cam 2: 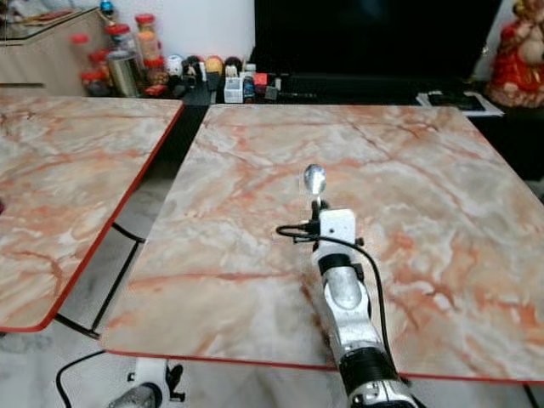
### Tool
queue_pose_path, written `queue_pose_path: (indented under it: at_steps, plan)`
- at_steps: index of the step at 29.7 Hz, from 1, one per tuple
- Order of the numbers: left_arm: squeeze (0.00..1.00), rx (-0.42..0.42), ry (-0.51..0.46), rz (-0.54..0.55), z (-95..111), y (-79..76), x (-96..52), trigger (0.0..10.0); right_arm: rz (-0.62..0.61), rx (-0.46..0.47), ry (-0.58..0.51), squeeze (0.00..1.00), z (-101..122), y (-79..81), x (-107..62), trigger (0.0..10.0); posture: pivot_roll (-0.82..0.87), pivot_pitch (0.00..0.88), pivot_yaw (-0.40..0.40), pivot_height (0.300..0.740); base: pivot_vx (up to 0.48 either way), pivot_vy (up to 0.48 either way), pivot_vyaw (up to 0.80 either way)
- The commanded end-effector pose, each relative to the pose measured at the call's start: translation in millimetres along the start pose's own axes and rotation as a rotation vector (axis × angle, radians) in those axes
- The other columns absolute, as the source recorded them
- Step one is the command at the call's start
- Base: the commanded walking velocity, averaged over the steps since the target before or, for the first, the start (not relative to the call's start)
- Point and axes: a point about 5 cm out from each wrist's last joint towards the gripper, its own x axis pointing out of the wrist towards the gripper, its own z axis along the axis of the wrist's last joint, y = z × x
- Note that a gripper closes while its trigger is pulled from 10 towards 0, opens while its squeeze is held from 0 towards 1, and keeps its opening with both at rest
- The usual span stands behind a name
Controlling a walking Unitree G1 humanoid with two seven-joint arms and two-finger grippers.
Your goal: Setting the table
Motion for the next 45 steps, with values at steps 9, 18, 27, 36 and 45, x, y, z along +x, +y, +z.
queue_pose_path:
  at_steps: [9,18,27,36,45]
  plan:
    - [0.0,-0.029,-0.006,0.005,0.6,1.1,0.0,10.0,-0.029,-0.011,0.017,0.0,-3.0,-7.1,-2.6,10.0,-0.03,0.0,0.007,0.74,0.0,-0.1,0.0]
    - [0.0,-0.026,-0.001,0.007,-2.5,6.3,-1.4,10.0,-0.106,-0.079,0.128,0.0,-20.5,-26.0,-20.2,10.0,-0.04,0.0,0.03,0.74,0.0,0.0,0.0]
    - [0.0,-0.007,0.002,-0.004,-2.7,9.5,-1.7,10.0,-0.231,-0.176,0.213,0.0,-21.9,-72.6,-15.4,10.0,-0.04,0.0,0.051,0.74,0.0,0.0,0.0]
    - [0.0,-0.015,0.0,-0.012,-1.5,9.9,-1.4,10.0,-0.214,-0.21,0.312,0.0,-27.5,-91.3,-14.2,10.0,-0.03,0.0,0.05,0.74,0.0,0.0,0.0]
    - [0.0,-0.018,0.001,-0.026,-1.8,6.9,-1.3,10.0,-0.143,-0.213,0.4,0.0,-39.6,-86.7,-20.6,10.0,-0.03,0.0,0.048,0.74,0.0,0.0,0.0]
